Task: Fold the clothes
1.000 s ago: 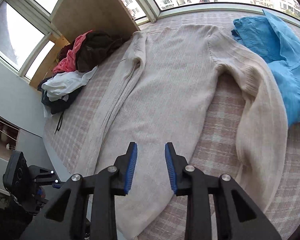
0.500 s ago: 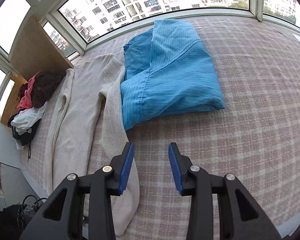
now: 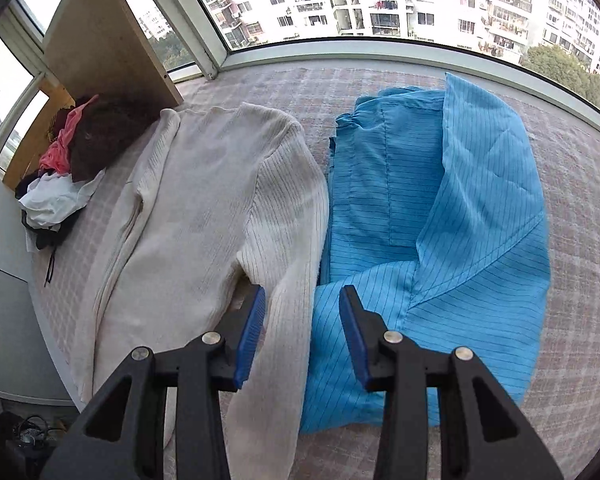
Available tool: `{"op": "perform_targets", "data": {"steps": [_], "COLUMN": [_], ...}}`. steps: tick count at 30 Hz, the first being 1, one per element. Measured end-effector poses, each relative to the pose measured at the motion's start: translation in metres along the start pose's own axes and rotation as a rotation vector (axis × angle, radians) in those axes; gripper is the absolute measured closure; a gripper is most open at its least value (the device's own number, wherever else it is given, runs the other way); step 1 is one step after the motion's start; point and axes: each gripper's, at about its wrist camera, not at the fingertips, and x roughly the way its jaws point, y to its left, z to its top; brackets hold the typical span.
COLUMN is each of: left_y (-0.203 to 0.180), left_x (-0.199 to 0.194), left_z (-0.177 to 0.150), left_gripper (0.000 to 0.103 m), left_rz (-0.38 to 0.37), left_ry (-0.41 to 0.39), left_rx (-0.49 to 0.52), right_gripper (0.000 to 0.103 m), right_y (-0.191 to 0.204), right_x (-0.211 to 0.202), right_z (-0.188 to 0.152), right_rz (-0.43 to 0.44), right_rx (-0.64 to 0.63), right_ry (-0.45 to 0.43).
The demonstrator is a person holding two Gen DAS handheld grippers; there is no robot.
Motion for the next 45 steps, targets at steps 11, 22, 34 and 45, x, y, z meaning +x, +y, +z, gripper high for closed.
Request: {"op": "perform_targets", "data": {"steps": [11,22,34,45], "left_y": [0.007,-0.002,0.073,0.060], "left_x": [-0.042,-0.063,-0.122,-0.113], "left_z": [-0.023,-0.028,-0.154,-0.148], "left_gripper": [0.100,0.100,0.100,0.100], "left_rz": [-0.062,-0.138,0.025,0.076], "left_ry": [-0.127,-0.284,-0.324,-0.264], "left_rx": [-0.159,-0.164,-0.541,-0.425], "right_gripper": [0.097,0.098,0.070,0.096], "right_y": [-0.038,-0.002,0.071,0.014], "right_x": [0.059,0.015,0.042,0.072], "right_z": [0.030,0.069,0.074,0.046], "right_rz": [0.151,0.143,-0.182,-0.041], "right_rx": [0.215,0.220,0.071,0.288], "right_ry": [0.110,0.034,0.058,0.148]}}
